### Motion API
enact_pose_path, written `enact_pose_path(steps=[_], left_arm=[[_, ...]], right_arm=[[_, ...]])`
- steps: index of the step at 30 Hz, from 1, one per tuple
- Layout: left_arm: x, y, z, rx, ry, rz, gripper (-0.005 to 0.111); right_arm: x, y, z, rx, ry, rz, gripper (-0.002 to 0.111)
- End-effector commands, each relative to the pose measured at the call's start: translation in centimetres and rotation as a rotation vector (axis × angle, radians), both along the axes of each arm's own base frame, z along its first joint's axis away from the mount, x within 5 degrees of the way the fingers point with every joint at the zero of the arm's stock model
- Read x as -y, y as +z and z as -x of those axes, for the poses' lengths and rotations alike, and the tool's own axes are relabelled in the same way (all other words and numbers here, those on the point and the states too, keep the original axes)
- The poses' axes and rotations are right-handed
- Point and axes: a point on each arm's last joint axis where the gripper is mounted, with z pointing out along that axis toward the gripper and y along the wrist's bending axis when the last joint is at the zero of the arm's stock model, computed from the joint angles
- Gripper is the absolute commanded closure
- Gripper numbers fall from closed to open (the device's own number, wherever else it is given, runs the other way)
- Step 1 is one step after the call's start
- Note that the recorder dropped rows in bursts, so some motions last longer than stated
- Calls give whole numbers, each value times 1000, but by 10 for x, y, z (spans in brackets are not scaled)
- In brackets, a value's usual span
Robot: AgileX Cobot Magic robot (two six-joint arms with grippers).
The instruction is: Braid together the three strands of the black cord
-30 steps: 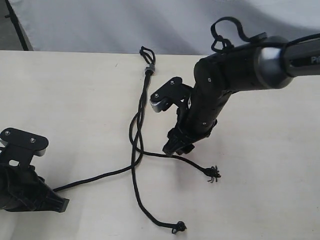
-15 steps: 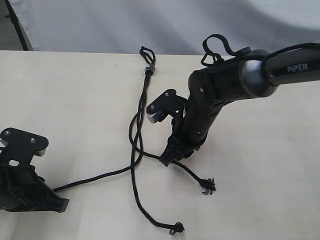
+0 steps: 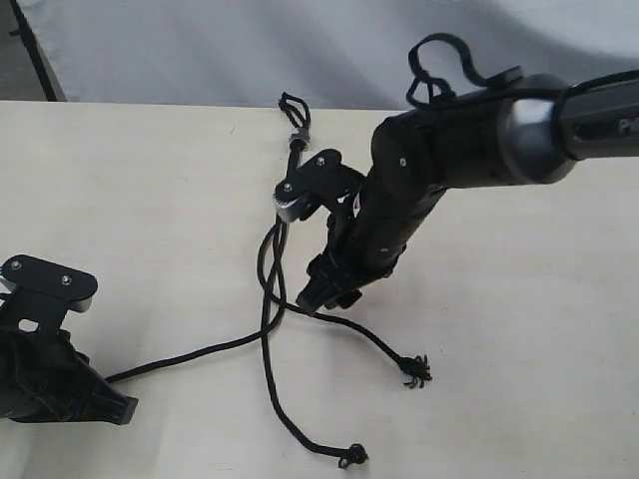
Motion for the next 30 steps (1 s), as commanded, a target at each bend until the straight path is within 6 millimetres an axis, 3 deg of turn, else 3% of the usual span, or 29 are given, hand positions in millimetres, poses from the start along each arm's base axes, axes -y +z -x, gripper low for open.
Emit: enact_pose_path(steps=[1,6,8,12,20,30], left_arm=[[-2,-10,9,-61,5,-3,105],[-2,-10,9,-61,5,-3,105],[-2,-10,9,-61,5,-3,105],[-2,-10,9,-61,5,-3,105],[-2,-10,9,-61,7,-3,105],[-2,-10,9,-61,8,-2,105]], right_arm=[[0,-27,0,-68,-7,50,50],[1,-31,2,-99,-1,73,52],[2,-31,4,-112,-1,83,65],[6,-33,8,-166,2,122,109],[18,-44,26,-239,-12,156,109],[28,-30,40,-192,-32,106,109]])
